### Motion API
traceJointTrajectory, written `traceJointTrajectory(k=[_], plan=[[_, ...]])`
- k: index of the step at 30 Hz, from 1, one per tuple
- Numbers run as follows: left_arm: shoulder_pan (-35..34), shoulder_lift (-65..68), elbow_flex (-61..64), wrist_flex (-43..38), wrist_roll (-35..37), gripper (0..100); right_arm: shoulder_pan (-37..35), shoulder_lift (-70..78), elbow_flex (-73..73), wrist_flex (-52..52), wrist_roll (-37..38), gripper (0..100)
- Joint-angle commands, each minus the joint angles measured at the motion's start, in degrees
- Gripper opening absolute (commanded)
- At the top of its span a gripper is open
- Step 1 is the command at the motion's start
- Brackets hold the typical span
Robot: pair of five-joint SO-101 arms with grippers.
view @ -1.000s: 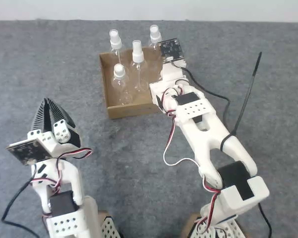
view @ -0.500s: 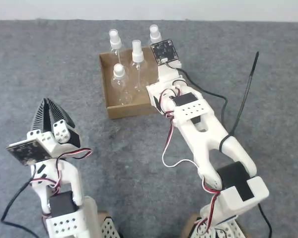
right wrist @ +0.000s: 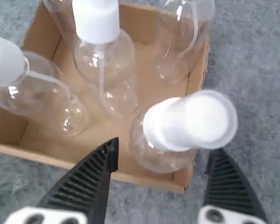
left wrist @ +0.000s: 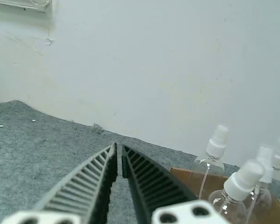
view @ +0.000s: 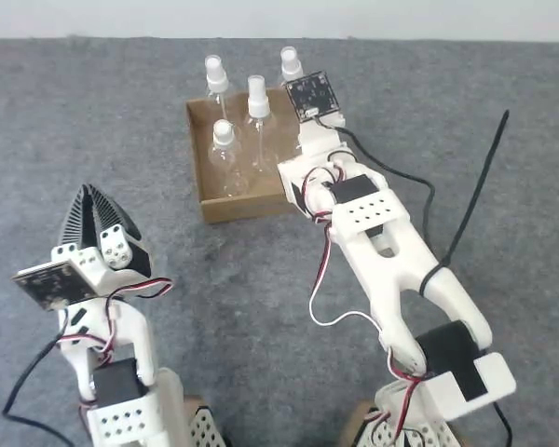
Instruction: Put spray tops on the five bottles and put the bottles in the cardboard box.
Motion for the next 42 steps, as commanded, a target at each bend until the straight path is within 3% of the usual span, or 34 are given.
traceJointTrajectory(k=[1,12,18,28,37,42], plan=[[-0.4,-0.9,-0.4,-1.8,0.5,1,-1.4,-4.9,-1.0,2.7,0.4,34.3],[-0.4,-0.9,-0.4,-1.8,0.5,1,-2.9,-13.6,-0.6,13.4,0.2,35.1],[-0.3,-0.9,-0.4,-1.8,0.5,1,-2.9,-17.7,-0.6,18.2,-3.5,34.6],[2.3,-0.9,-0.2,-1.6,0.7,1,-2.6,-20.2,-0.6,18.9,-3.3,4.9],[5.4,-1.0,0.7,-1.8,0.6,1,-2.7,-24.4,1.8,17.9,-3.3,0.9],[5.2,-1.0,0.7,-1.7,1.0,8,-2.6,-29.9,8.3,12.3,-3.3,0.9]])
